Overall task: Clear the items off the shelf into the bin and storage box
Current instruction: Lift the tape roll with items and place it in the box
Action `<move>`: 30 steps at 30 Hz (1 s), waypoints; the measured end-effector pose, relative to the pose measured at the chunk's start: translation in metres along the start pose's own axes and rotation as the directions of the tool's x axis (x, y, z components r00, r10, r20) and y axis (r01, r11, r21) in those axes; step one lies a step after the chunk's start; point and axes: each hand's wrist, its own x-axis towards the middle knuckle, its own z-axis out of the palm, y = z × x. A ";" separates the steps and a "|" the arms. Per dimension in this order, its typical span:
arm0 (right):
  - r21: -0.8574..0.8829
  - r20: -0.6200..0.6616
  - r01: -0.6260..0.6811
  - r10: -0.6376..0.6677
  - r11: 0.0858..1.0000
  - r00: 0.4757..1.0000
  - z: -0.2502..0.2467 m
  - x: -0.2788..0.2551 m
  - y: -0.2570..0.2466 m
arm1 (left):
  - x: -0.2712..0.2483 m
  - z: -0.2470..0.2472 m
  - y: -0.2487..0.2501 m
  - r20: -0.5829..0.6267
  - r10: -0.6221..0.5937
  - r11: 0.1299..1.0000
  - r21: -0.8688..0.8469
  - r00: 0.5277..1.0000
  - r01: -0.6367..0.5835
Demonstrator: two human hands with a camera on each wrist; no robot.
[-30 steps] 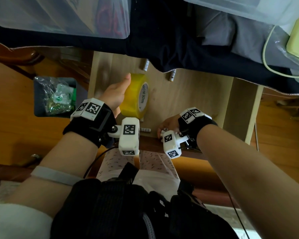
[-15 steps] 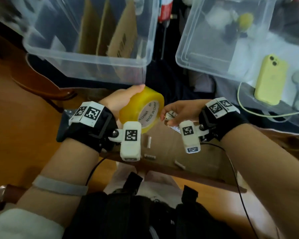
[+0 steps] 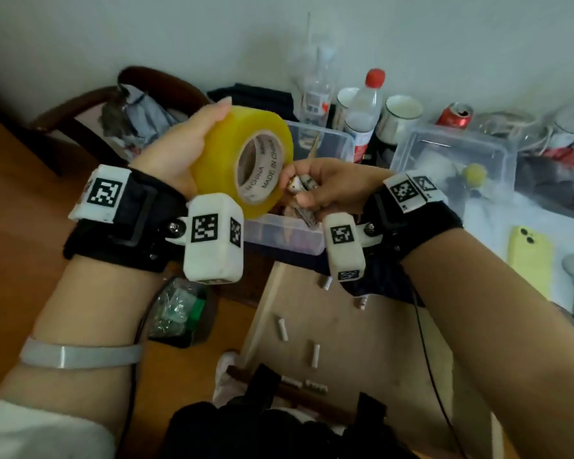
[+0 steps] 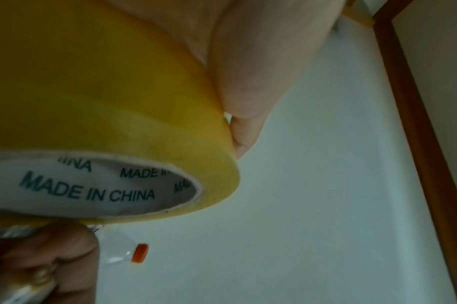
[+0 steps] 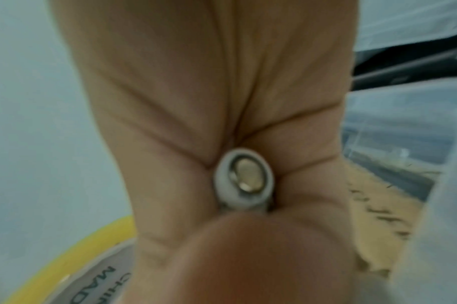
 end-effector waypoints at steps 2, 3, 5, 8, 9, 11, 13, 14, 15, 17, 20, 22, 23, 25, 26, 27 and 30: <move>0.019 -0.076 0.051 -0.049 0.999 0.996 0.000 0.020 -0.014 | 0.006 -0.012 0.016 -0.059 0.020 1.000 0.003 0.998 -0.020; 0.022 -0.129 0.076 -0.073 0.997 0.989 0.000 0.030 -0.021 | 0.011 -0.017 0.022 -0.127 0.060 0.998 0.028 0.990 -0.056; 0.041 -0.261 0.098 -0.084 0.994 0.962 -0.002 0.050 -0.032 | 0.022 -0.025 0.030 -0.277 0.155 0.985 0.122 0.948 -0.126; 0.107 -0.407 0.110 -0.057 0.988 0.912 -0.005 0.076 -0.039 | 0.042 -0.038 0.033 -0.314 0.176 0.968 0.227 0.933 -0.107; 0.121 -0.434 0.104 -0.042 0.987 0.900 -0.006 0.083 -0.039 | 0.052 -0.044 0.032 -0.314 0.151 0.969 0.234 0.937 -0.077; 0.142 -0.477 0.066 0.010 0.988 0.879 -0.009 0.097 -0.038 | 0.076 -0.059 0.024 -0.327 0.056 0.979 0.204 0.943 0.013; 0.179 -0.513 0.018 0.078 0.984 0.855 -0.011 0.106 -0.036 | 0.096 -0.066 0.014 -0.288 -0.008 0.983 0.175 0.958 0.061; 0.203 -0.532 0.000 0.110 0.979 0.840 -0.012 0.109 -0.033 | 0.102 -0.066 0.011 -0.242 -0.029 0.985 0.160 0.970 0.069; 0.223 -0.550 -0.012 0.136 0.975 0.824 -0.012 0.112 -0.031 | 0.108 -0.066 0.008 -0.205 -0.043 0.988 0.138 0.978 0.073; 0.254 -0.586 -0.013 0.165 0.967 0.793 -0.013 0.116 -0.026 | 0.120 -0.063 0.000 -0.165 -0.051 0.984 0.158 0.985 0.077; 0.294 -0.618 0.023 0.172 0.955 0.767 -0.013 0.119 -0.020 | 0.139 -0.065 -0.014 -0.145 -0.060 0.952 0.288 0.988 0.100; 0.319 -0.613 0.036 0.177 0.947 0.770 -0.014 0.119 -0.019 | 0.154 -0.068 -0.025 -0.150 -0.090 0.918 0.371 0.985 0.140; 0.331 -0.611 0.039 0.183 0.943 0.770 -0.015 0.118 -0.018 | 0.155 -0.066 -0.026 -0.145 -0.109 0.896 0.413 0.983 0.161; 0.357 -0.609 0.044 0.197 0.933 0.769 -0.016 0.117 -0.016 | 0.148 -0.060 -0.026 -0.146 -0.124 0.857 0.483 0.981 0.180; 0.364 -0.608 0.041 0.204 0.931 0.767 -0.016 0.117 -0.015 | 0.147 -0.059 -0.027 -0.144 -0.143 0.831 0.520 0.979 0.198; 0.363 -0.609 0.029 0.214 0.931 0.763 -0.017 0.116 -0.014 | 0.143 -0.058 -0.026 -0.146 -0.159 0.792 0.572 0.977 0.214; 0.348 -0.604 -0.026 0.245 0.937 0.758 -0.017 0.119 -0.010 | 0.141 -0.058 -0.028 -0.172 -0.185 0.741 0.622 0.967 0.253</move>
